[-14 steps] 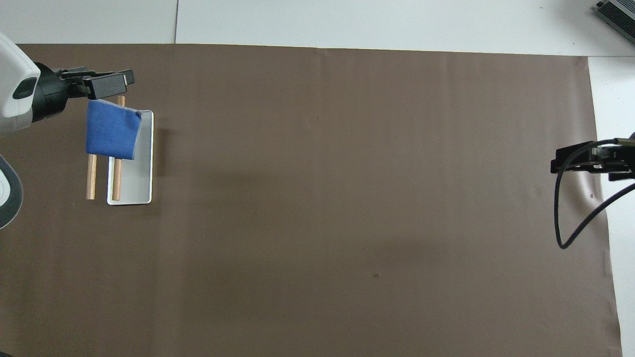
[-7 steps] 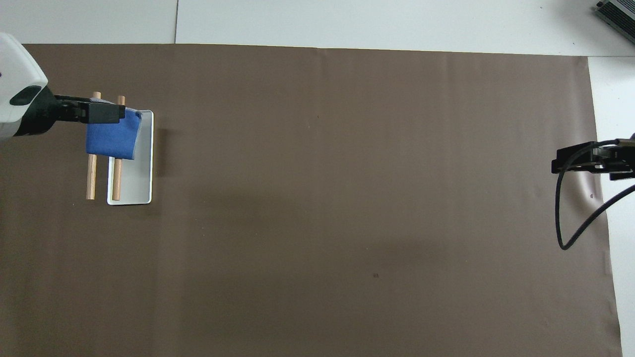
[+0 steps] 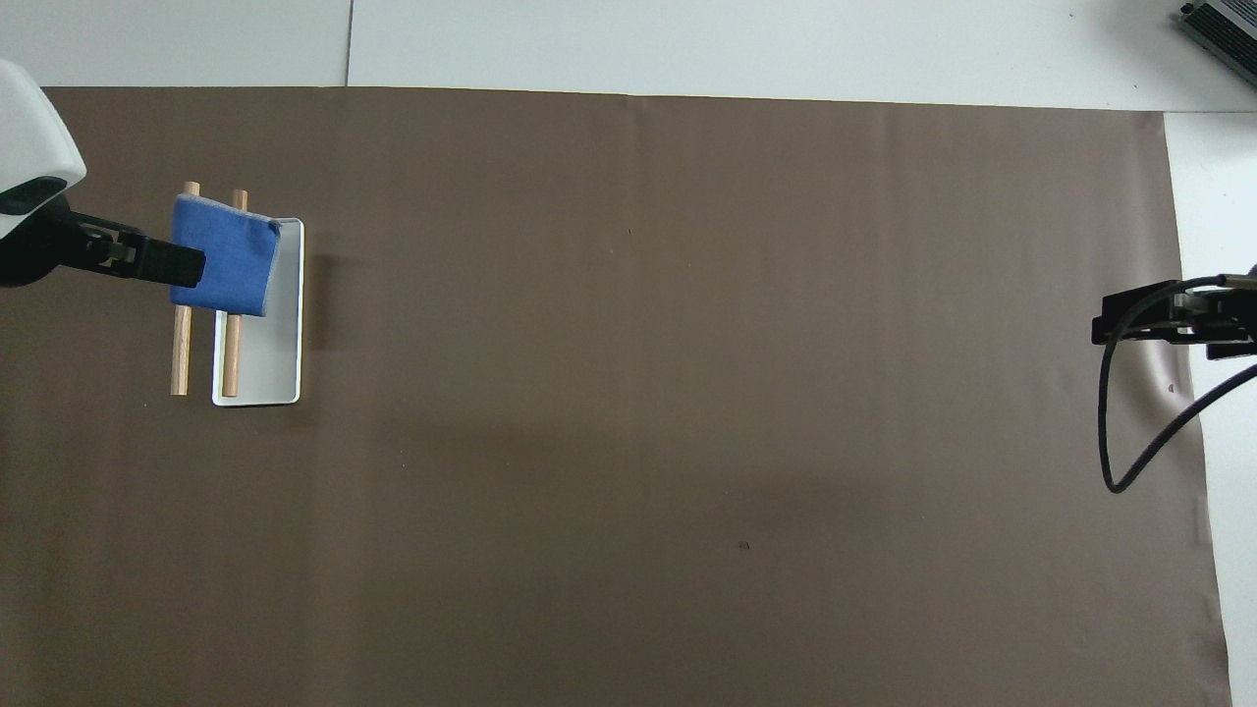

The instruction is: Right arm passes towel to left arm to hang

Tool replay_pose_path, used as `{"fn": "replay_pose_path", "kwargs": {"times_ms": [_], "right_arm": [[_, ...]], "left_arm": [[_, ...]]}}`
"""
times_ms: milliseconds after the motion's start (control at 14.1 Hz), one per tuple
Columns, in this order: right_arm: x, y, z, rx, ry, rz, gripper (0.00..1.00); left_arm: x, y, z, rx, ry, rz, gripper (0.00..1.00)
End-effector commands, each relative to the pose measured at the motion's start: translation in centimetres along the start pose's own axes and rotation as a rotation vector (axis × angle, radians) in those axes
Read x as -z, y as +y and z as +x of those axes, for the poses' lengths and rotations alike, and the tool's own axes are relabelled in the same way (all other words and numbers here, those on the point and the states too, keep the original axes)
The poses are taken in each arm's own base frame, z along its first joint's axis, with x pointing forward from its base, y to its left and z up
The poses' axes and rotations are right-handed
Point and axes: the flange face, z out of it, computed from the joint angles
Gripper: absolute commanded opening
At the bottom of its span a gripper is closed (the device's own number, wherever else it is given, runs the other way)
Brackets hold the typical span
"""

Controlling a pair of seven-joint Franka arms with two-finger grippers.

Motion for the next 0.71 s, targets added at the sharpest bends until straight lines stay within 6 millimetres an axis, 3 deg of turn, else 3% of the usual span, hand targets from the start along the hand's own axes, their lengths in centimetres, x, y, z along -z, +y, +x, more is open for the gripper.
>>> {"fn": "replay_pose_path", "kwargs": {"times_ms": [0,212,425,637], "right_arm": [[0.1,0.0,-0.6,-0.015,-0.010,0.011,1.00],[0.1,0.0,-0.6,-0.015,-0.010,0.011,1.00],[0.1,-0.1,-0.6,-0.016,-0.007,0.011,1.00],[0.1,-0.2,-0.6,-0.013,-0.007,0.011,1.00]], "left_arm": [[0.3,0.1,1.1,0.109,-0.035,-0.071,1.00],[0.5,0.3,0.3,0.118,-0.052,-0.065,1.00],[0.3,0.4,-2.8,0.114,-0.113,-0.061,1.00],[0.1,-0.2,-3.4,0.146,-0.135,-0.032,1.00]]}}
